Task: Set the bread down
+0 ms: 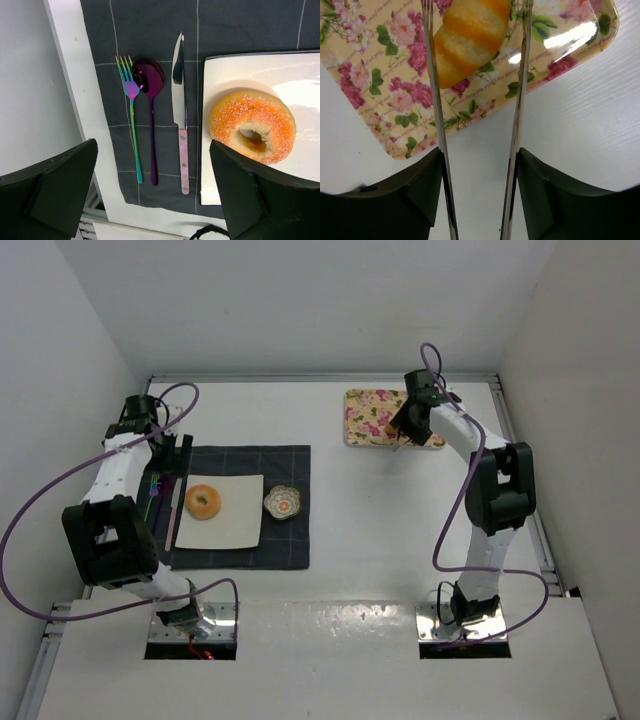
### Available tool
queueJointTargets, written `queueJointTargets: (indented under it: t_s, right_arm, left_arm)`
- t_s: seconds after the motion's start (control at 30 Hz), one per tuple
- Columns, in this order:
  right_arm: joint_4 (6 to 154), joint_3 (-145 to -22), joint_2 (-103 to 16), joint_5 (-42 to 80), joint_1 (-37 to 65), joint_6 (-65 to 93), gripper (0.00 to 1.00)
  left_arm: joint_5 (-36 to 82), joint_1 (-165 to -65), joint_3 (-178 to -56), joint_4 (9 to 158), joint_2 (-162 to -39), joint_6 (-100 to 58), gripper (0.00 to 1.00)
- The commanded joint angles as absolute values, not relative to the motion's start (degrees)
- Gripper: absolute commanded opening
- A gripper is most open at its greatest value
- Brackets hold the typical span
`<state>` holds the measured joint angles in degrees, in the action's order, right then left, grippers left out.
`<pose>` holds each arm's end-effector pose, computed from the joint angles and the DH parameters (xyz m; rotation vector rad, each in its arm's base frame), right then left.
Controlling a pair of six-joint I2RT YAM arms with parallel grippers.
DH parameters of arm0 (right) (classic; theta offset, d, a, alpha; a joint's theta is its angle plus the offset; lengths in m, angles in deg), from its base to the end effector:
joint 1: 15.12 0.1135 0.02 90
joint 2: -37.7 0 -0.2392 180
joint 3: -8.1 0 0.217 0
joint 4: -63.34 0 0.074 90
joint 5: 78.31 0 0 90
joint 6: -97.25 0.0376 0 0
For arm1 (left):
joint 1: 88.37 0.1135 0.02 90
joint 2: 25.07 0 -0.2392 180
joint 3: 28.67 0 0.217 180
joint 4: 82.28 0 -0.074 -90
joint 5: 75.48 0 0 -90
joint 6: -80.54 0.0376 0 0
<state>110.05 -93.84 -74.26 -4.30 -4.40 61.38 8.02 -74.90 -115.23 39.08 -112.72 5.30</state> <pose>0.3788 0.0612 0.2055 1.0242 2.2888 0.1043 0.2745 0.0701 0.2522 -0.0108 2.6387 0.3193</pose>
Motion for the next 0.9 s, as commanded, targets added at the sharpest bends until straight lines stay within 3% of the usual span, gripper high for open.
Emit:
queueJointTargets:
  t_s: [0.0,0.13,0.37,0.67,0.87]
  right_arm:
    - [107.44,-96.99,-74.88,-2.47,-5.01,64.47,0.49]
    - [106.03,-96.55,-73.13,-1.84,-4.66,62.89,0.28]
    - [104.10,-95.14,-66.63,-2.63,-3.87,55.00,0.15]
    - [97.24,-89.79,-58.10,2.10,2.98,36.80,0.12]
    - [94.26,-87.49,-57.39,16.30,17.63,29.95,0.09]
  left_arm:
    - [7.32,-75.01,-114.77,40.18,-112.25,5.74,1.00]
    - [6.70,-75.01,-114.77,40.18,-111.73,5.74,1.00]
    - [4.94,-75.01,-114.77,40.18,-111.20,5.74,1.00]
    - [4.86,-72.48,-113.11,40.18,-107.86,5.21,1.00]
    - [6.70,-67.81,-111.96,39.65,-105.84,4.69,1.00]
